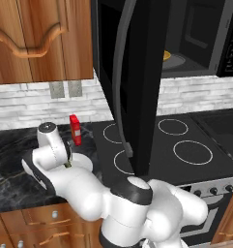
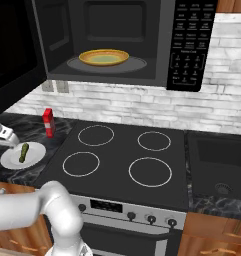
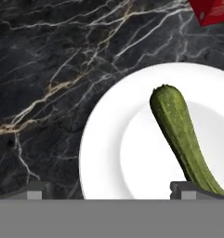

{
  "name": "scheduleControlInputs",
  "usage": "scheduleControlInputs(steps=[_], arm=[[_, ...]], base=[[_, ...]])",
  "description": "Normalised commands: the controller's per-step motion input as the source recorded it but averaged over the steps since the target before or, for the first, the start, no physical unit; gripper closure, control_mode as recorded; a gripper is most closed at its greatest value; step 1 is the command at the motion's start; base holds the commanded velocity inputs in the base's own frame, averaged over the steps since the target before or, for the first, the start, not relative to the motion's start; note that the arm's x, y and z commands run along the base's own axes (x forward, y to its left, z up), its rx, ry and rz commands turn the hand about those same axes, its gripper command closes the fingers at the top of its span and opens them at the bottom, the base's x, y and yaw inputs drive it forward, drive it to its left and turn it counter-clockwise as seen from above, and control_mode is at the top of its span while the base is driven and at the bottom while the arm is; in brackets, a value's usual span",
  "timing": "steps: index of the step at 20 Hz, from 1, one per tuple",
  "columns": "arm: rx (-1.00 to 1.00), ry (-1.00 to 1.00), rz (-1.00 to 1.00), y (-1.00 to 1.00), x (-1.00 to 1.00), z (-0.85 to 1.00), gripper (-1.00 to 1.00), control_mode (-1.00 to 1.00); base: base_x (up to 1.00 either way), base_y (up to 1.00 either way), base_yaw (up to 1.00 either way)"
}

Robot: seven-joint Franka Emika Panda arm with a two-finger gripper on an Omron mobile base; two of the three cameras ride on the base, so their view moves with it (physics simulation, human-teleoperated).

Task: Pick the squash from the counter and place it in the microwave.

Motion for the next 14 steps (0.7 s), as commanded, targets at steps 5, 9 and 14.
scheduleControlInputs(steps=[5, 9, 14], arm=[[0.00, 0.09, 0.04, -0.02, 0.12, -0.36, -1.00, -1.00], [0.00, 0.00, 0.08, -0.11, 0.29, -0.41, -1.00, -1.00], [-0.02, 0.00, 0.08, -0.16, 0.19, -0.06, -1.00, -1.00]], base=[[0.00, 0.00, 0.00], [0.00, 0.00, 0.00], [0.00, 0.00, 0.00]])
